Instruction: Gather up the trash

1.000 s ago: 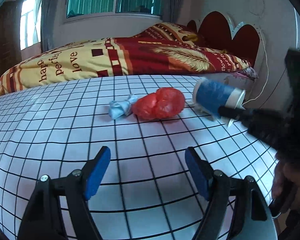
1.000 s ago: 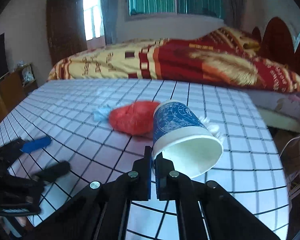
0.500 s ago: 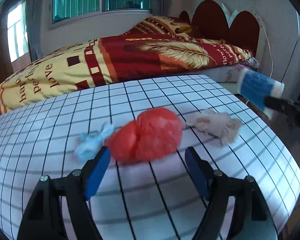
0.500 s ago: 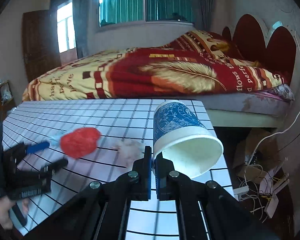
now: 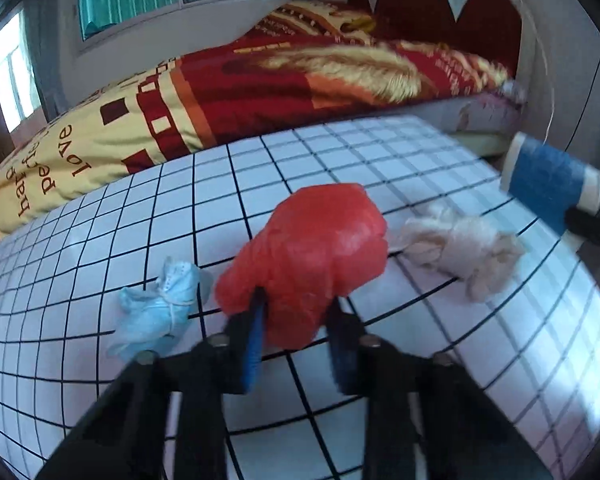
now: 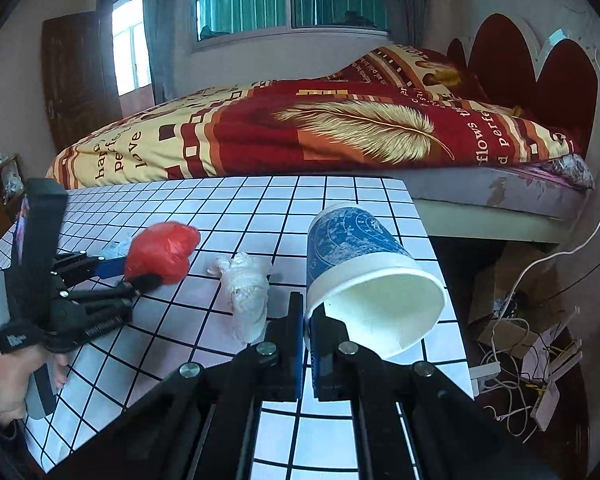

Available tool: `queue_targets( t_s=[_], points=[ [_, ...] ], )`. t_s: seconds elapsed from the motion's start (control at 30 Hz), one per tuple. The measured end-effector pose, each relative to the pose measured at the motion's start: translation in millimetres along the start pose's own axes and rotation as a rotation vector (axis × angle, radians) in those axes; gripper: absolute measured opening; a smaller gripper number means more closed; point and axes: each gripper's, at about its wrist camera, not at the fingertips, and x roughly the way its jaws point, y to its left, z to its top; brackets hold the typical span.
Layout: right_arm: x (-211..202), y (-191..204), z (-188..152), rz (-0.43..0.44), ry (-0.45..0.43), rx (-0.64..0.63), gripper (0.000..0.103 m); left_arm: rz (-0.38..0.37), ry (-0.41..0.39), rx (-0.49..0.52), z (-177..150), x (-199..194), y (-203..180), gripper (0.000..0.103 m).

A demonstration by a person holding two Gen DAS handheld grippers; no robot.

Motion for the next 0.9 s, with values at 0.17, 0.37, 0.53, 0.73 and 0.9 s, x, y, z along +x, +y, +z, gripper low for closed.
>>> queue_targets(
  t_s=[0.17, 0.37, 0.53, 0.73, 0.9],
  points=[
    [-9.3, -1.2, -4.4, 0.0, -0.005, -0.001, 0.003, -0.057, -0.073, -0.051, -7.3, -24.3, 1.5, 0.017],
    [-33.8, 2.0, -16.7, 0.003, -0.015, -0.014, 0.003, -0.07, -0.121, -0.067, -31.3, -66.6, -7.0, 0.016],
    [-64.2, 9.9, -34.2, 0.002, -0.029, -0.038, 0.003, -0.089, -0.127, -0.074, -48.9, -89.8, -19.1, 0.016],
    [-103.5, 12.4, -57.8, 0.004, -0.05, -0.037, 0.003, -0.104, -0.14, -0.054, -65.9, -114.7, -37.6, 0.016],
    [-133.9, 14.1, -76.5, -0.006, -0.073, -0.043, 0.003, -0.11, -0.142, -0.035, -81.0, -129.5, -53.0, 0.016]
  ],
)
